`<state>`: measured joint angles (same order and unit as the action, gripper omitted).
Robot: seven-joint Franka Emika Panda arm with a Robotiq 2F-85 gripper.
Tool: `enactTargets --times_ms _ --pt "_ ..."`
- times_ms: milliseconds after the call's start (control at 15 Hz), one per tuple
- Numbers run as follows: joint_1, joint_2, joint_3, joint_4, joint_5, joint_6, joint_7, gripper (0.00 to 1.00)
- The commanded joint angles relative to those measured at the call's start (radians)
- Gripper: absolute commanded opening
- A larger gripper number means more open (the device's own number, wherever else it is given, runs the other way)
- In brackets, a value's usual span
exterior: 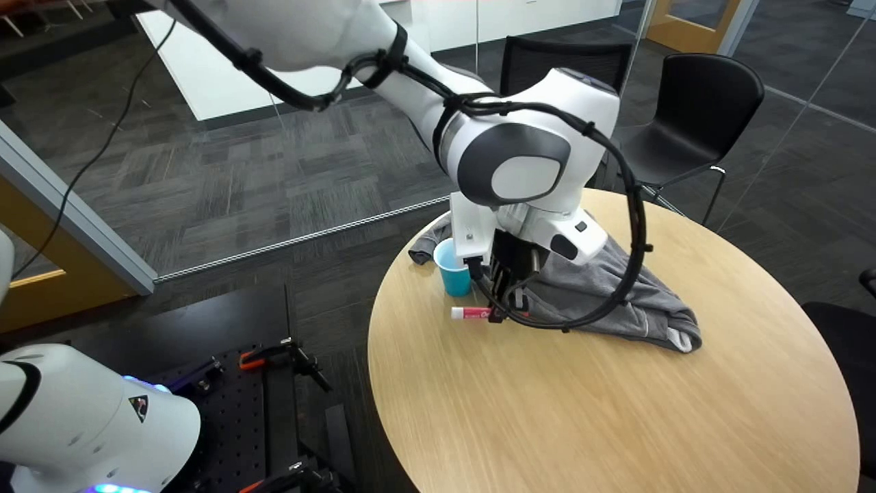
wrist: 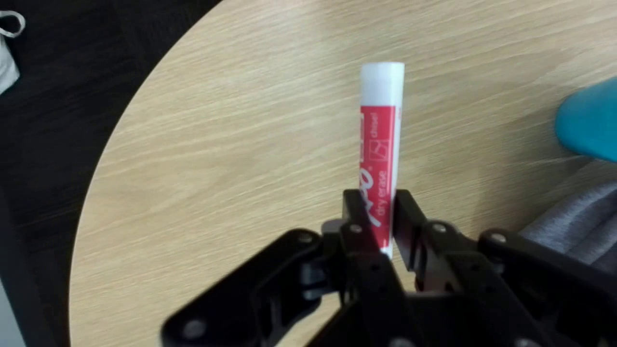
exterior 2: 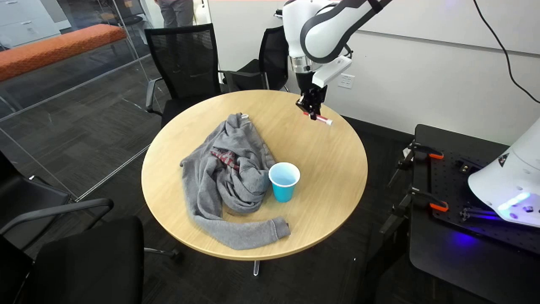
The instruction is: Pick up the pen from the table and put it in the light blue cup.
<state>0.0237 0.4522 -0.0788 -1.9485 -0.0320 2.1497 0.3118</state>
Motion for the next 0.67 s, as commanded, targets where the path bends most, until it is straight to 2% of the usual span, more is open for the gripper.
enactTargets --times_ms 0,333,600 --pt "-0.011 -0.091 0.006 -0.071 -0.023 -0.033 -0.09 0.05" --pt "-0.026 -0.136 0.037 -0.142 -0.013 0.009 -0.294 0.05" --pt "-0.056 -0.157 0.073 -0.181 0.007 0.028 -0.52 0.05"
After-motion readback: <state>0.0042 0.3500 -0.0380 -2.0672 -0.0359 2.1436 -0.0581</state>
